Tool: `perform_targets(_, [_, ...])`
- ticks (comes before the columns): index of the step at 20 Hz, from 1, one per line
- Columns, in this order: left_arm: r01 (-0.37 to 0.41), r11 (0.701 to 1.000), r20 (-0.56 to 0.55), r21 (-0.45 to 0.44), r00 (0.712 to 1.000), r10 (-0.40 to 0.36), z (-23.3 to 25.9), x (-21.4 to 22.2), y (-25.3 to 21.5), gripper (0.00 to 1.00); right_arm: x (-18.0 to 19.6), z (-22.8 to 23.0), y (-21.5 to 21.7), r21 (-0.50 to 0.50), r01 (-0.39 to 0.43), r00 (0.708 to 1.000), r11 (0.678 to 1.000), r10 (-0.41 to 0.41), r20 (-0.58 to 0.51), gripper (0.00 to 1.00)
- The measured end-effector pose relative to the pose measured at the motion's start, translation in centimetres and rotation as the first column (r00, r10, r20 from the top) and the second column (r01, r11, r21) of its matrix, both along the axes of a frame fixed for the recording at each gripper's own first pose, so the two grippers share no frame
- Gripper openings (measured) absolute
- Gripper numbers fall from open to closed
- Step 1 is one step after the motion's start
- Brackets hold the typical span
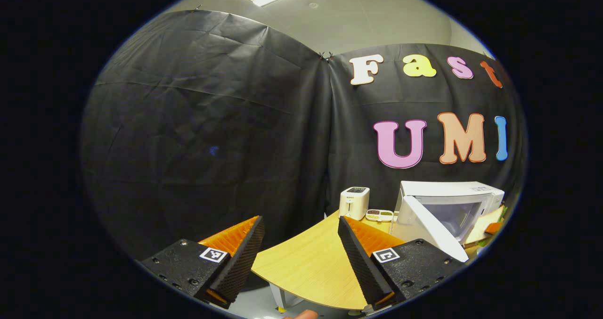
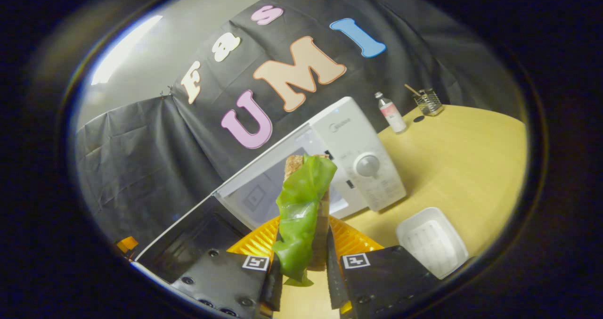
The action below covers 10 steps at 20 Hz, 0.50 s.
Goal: Open the microwave oven with the left hand, put the food in, and close the microwave oven.
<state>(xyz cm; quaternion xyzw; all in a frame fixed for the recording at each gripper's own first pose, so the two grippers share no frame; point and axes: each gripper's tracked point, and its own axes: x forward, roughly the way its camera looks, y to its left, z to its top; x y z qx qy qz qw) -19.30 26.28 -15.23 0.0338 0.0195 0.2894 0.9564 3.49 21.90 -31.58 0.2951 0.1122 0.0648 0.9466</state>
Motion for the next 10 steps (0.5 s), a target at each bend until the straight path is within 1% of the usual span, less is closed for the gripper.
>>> perform_targets(1, [-0.003, 1.0, -0.008, 0.0, 1.0, 0.003, -0.2, 0.0, 0.1, 0.96, 0.9, 0.2, 1.3, 0.021, -0.001, 1.0, 1.0, 0.001, 0.013, 0.42])
perform_targets(2, [-0.008, 1.0, -0.015, 0.0, 1.0, 0.008, -0.4, -0.1, 0.2, 0.94, 1.6, -0.1, 2.4, 0.044, 0.002, 1.0, 0.999, -0.003, 0.017, 0.42])
perform_targets(3, [-0.012, 1.0, -0.021, 0.001, 1.0, 0.012, -0.5, -0.2, 0.4, 0.94, 2.4, -0.4, 3.3, 0.065, 0.005, 1.0, 0.998, -0.006, 0.012, 0.34])
perform_targets(5, [-0.02, 1.0, -0.024, 0.002, 1.0, 0.02, -0.4, -0.2, 0.6, 0.94, 4.1, -1.1, 4.7, 0.101, 0.02, 1.0, 0.995, -0.02, 0.0, 0.34])
perform_targets(6, [-0.021, 1.0, -0.024, 0.001, 0.999, 0.021, -0.5, -0.2, 0.7, 0.96, 5.0, -1.4, 5.3, 0.108, 0.032, 0.999, 0.994, -0.031, -0.007, 0.34])
perform_targets(7, [-0.021, 1.0, -0.024, -0.003, 0.999, 0.021, -0.6, -0.1, 0.7, 0.94, 6.4, -2.0, 5.7, 0.106, 0.046, 0.999, 0.993, -0.044, -0.019, 0.34])
perform_targets(8, [-0.02, 1.0, -0.025, -0.009, 0.999, 0.02, -0.8, 0.0, 0.8, 0.96, 7.7, -3.0, 6.1, 0.096, 0.054, 0.998, 0.994, -0.05, -0.045, 0.34])
perform_targets(9, [-0.019, 1.0, -0.031, -0.016, 0.999, 0.018, -1.1, 0.2, 0.8, 0.94, 8.8, -4.2, 6.5, 0.097, 0.054, 0.995, 0.994, -0.046, -0.087, 0.34])
perform_targets(10, [-0.019, 1.0, -0.038, -0.02, 0.999, 0.018, -1.5, 0.3, 0.8, 0.96, 9.9, -5.0, 7.3, 0.112, 0.048, 0.993, 0.993, -0.035, -0.114, 0.34])
